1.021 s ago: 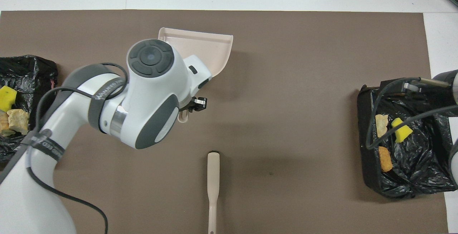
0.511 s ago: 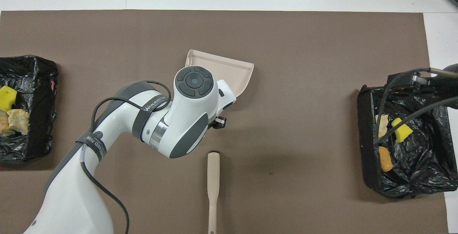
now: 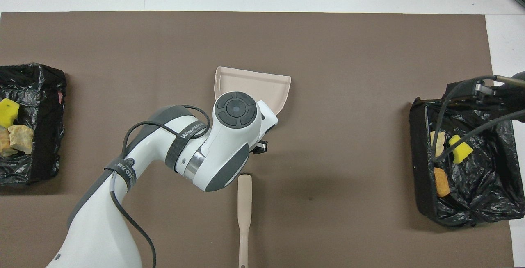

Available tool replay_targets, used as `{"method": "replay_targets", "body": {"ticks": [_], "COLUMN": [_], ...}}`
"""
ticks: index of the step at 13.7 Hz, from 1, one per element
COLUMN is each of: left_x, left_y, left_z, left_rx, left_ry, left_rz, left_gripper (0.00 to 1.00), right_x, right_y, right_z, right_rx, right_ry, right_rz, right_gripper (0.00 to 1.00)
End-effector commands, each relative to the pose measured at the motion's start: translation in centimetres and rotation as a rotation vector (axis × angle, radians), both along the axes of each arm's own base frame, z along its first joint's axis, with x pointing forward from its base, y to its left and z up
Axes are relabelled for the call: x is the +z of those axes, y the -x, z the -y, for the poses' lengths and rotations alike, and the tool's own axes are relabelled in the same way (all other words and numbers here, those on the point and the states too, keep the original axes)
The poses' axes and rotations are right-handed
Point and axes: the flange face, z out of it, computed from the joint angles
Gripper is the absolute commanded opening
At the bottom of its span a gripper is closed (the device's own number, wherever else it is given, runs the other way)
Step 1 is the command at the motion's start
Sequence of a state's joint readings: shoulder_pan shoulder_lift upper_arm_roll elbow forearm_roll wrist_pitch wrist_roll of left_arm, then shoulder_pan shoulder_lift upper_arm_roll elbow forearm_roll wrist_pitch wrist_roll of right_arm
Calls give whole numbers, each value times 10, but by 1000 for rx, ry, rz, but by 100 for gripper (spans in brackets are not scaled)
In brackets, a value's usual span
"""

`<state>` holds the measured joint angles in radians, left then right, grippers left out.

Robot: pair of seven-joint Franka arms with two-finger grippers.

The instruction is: Sweep and dump trash in bin

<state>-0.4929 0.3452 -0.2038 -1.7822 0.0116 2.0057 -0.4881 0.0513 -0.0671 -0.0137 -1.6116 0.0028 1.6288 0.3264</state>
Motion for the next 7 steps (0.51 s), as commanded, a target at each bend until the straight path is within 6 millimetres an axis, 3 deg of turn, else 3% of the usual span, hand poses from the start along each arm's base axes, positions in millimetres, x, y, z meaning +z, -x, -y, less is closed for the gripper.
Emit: {"method": "replay_targets", "body": {"ticks": [1, 2, 3, 6, 7], "left_x": [5, 13, 30, 49, 54], "left_y": [3, -1, -3, -12, -26], "left_z": [-5, -11, -18, -39, -60], "left_rx": [26, 45, 59, 92, 126], "left_ry": [12, 10, 13, -5, -5], "left_rz": [15, 16, 30, 27, 38], "left_gripper": [90, 100, 100, 100, 100], "right_x": [3, 3, 3, 3, 2], "right_y": [1, 1, 1, 0, 0], "right_z": [2, 3, 4, 3, 2], "right_rx": [14, 13, 11, 13, 14], "right_ry": [1, -1, -1, -2, -2], "right_rz": [-6, -4, -3, 0, -3], "right_gripper": [100, 100, 100, 100, 100]}}
